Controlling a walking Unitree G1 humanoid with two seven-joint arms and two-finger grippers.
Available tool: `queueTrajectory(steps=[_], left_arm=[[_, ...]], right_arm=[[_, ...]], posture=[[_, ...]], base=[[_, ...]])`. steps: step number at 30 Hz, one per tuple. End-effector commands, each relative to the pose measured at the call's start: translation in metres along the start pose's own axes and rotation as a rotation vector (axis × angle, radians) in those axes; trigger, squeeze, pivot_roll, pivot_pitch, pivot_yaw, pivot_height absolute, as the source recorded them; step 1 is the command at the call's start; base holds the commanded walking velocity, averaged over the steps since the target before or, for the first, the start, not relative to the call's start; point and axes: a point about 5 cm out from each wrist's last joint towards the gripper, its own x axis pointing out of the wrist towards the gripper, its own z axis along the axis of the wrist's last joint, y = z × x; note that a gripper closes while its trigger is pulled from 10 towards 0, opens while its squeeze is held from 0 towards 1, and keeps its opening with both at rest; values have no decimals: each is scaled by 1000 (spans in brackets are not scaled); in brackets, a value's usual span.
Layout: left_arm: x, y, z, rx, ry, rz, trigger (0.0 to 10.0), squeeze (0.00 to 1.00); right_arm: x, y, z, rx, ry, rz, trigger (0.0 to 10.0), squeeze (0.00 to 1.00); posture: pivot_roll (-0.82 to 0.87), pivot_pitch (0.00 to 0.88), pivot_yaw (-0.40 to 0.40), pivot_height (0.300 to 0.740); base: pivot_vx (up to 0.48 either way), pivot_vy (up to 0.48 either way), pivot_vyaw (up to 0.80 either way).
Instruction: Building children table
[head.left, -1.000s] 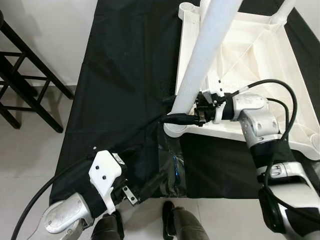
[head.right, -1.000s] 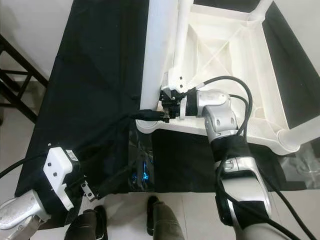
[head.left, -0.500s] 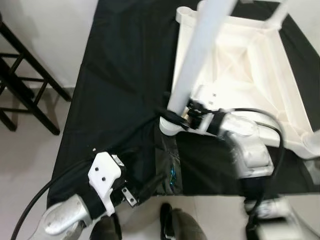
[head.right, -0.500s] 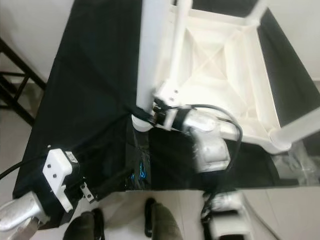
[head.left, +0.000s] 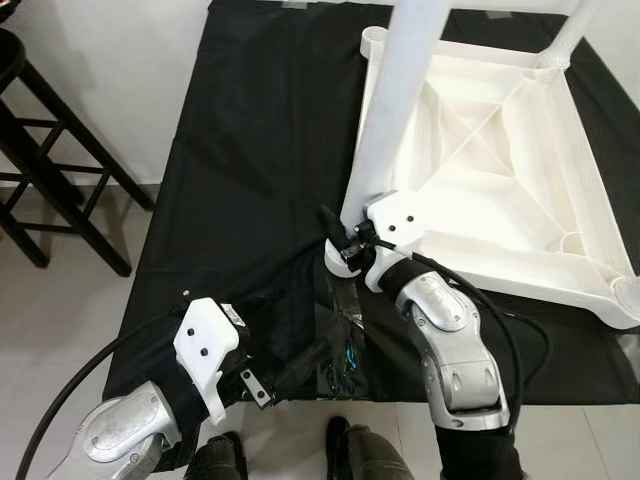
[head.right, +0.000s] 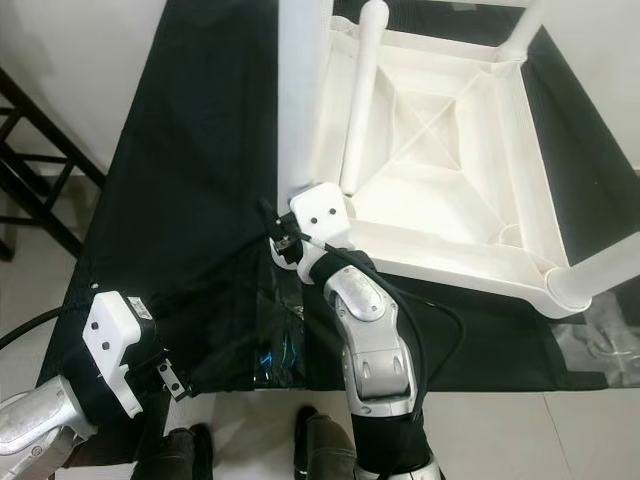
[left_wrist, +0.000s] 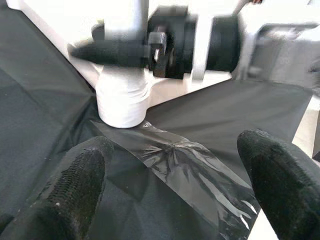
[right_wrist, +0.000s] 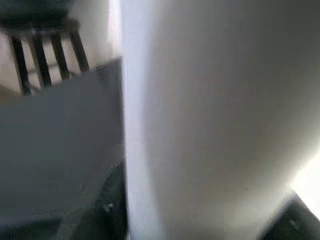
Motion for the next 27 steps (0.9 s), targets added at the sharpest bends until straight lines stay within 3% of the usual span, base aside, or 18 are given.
queueTrajectory(steps=[1, 4, 5, 6, 7, 8, 9, 11, 13, 17, 27], left_arm=[[-3, 0, -3, -11, 22, -7, 10000, 0], [-3, 0, -3, -10, 22, -9, 10000, 0], [-2, 0, -3, -11, 22, -11, 10000, 0], [-2, -1, -4, -13, 21, -13, 10000, 0], [-1, -2, -4, -14, 21, -15, 10000, 0], [-1, -2, -4, -14, 21, -15, 10000, 0], [-1, -2, -4, -15, 20, -16, 10000, 0], [-1, -3, -3, -17, 18, -16, 10000, 0], [-1, -3, -3, -17, 17, -15, 10000, 0], [0, -4, -3, -17, 16, -11, 10000, 0], [-2, -4, -3, -15, 20, -3, 10000, 0]], right_arm=[[2, -5, -8, 69, 55, -1, 10000, 1000], [7, -6, 6, 94, -12, 40, 10000, 1000], [11, -6, 23, 107, -86, 141, 10000, 1000], [13, -5, 34, 92, -139, 233, 10000, 918], [13, -6, 43, 65, -176, 312, 10000, 671], [13, -6, 43, 65, -176, 312, 10000, 671], [11, -8, 49, 10, -195, 413, 10000, 0], [9, -19, 55, -99, -194, 541, 10000, 0], [8, -22, 57, -125, -189, 572, 10000, 0], [13, -48, 65, -248, -161, 671, 10000, 0], [21, -67, 64, -216, -147, 753, 10000, 0]], posture=[[105, 291, -65, 740], [104, 291, -66, 740], [103, 293, -67, 740], [104, 294, -67, 740], [104, 294, -67, 740], [104, 294, -67, 740], [109, 296, -66, 740], [110, 296, -69, 740], [110, 296, -69, 740], [116, 300, -76, 740], [131, 305, -86, 740]], base=[[0, 0, 0], [0, 0, 0], [0, 0, 0], [0, 0, 0], [0, 0, 0], [0, 0, 0], [0, 0, 0], [0, 0, 0], [0, 0, 0], [0, 0, 0], [0, 0, 0]])
